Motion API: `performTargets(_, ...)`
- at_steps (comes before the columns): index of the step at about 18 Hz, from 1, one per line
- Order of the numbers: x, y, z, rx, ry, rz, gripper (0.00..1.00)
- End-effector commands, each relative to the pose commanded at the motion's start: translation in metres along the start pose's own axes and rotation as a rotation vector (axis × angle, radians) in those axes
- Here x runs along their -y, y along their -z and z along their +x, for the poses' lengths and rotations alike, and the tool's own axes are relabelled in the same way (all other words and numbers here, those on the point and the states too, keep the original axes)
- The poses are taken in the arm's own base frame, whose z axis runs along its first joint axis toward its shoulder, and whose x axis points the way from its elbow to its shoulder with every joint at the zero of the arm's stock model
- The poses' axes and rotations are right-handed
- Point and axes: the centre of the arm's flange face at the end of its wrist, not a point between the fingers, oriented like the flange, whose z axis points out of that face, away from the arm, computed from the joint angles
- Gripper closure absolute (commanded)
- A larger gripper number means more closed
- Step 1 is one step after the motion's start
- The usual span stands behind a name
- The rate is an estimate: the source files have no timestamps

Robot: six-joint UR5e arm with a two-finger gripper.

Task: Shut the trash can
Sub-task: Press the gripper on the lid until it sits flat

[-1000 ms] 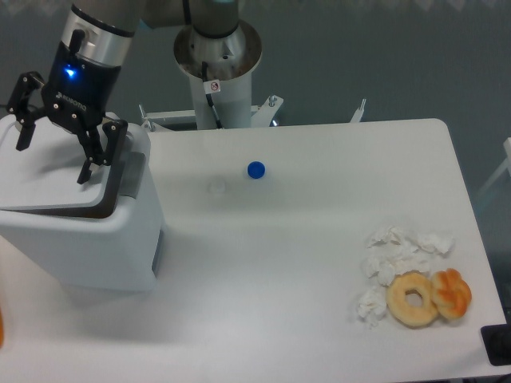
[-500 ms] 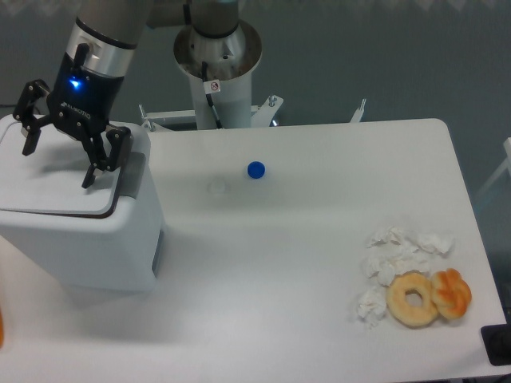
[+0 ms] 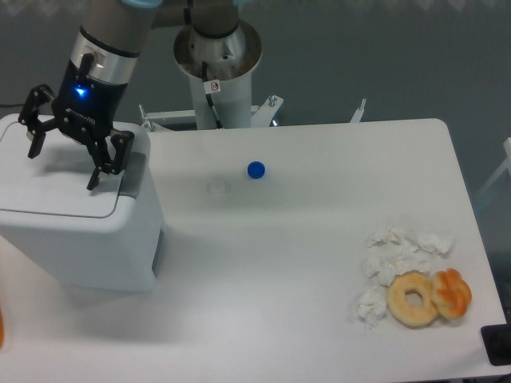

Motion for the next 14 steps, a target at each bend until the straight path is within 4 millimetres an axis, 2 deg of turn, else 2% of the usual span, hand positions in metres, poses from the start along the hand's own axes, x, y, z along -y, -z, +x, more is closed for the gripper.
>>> performTargets(10, 0.005, 0.017, 0.006, 0.003, 0.002, 0.032, 0.0)
performTargets(14, 0.014, 0.043, -0.013, 0.048, 0.006, 0.075, 0.0)
